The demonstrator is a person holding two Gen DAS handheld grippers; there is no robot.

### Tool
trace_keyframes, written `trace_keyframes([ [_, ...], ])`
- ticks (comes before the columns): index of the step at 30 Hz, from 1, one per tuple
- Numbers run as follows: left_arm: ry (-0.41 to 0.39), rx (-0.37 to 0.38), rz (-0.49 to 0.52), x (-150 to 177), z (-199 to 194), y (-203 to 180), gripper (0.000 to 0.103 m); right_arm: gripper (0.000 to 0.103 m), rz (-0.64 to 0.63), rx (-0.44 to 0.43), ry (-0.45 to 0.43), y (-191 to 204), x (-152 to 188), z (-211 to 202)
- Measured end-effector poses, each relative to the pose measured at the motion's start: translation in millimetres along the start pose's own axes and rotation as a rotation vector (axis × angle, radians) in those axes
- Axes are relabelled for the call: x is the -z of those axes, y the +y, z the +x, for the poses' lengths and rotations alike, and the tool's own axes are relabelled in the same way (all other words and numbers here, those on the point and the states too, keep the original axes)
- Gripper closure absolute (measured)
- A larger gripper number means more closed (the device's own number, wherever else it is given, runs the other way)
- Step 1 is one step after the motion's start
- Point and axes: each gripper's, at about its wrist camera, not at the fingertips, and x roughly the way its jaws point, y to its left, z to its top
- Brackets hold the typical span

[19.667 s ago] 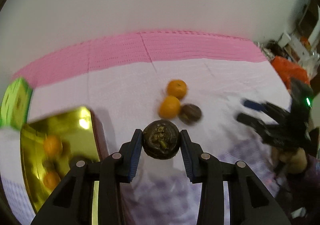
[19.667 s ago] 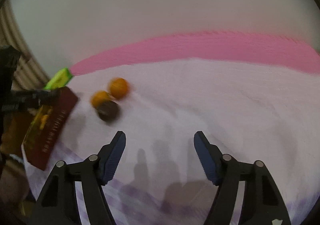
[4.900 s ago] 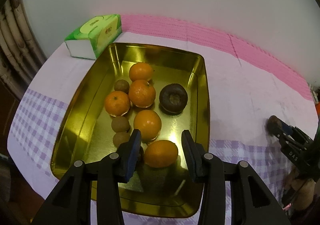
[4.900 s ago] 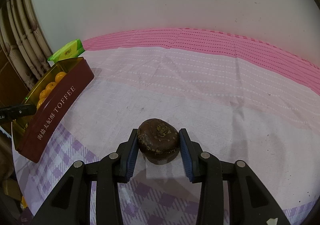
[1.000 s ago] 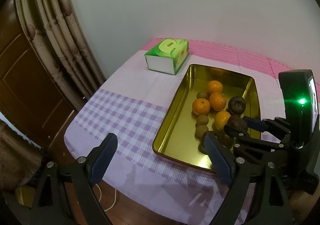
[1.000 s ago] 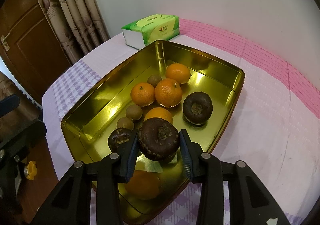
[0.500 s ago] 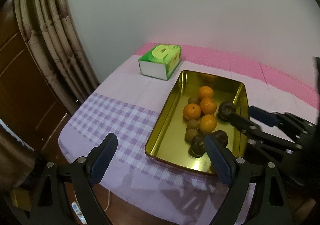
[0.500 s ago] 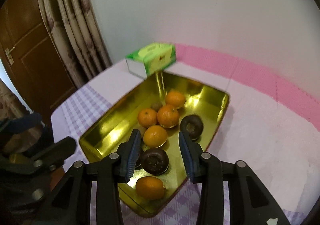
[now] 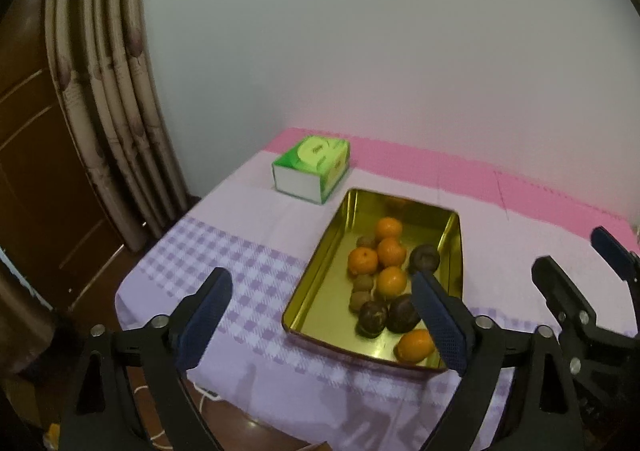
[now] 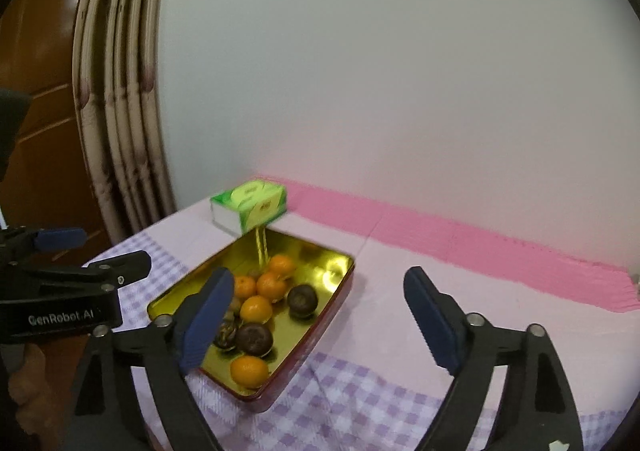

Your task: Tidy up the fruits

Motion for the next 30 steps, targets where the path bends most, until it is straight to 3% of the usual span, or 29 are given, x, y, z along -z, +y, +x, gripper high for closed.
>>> trace_keyframes([
  [3, -0.022, 0.008, -0.001, -1.2, -6.7, -0.7, 0.007, 0.012, -0.02, 0.032, -0.026, 3.7, -2.3, -9.3],
  [22, -0.084, 0.033, -0.022, -3.2, -21.7, 1.9, 0.004, 0.007, -0.024, 0.04, -0.04, 5.3, -4.3, -22.3],
  [30, -0.107, 0.008, -0.029, -3.7, -25.4, 3.3, 0.001, 0.007, -0.021, 0.046, -0.037, 3.3, -4.3, -23.8],
])
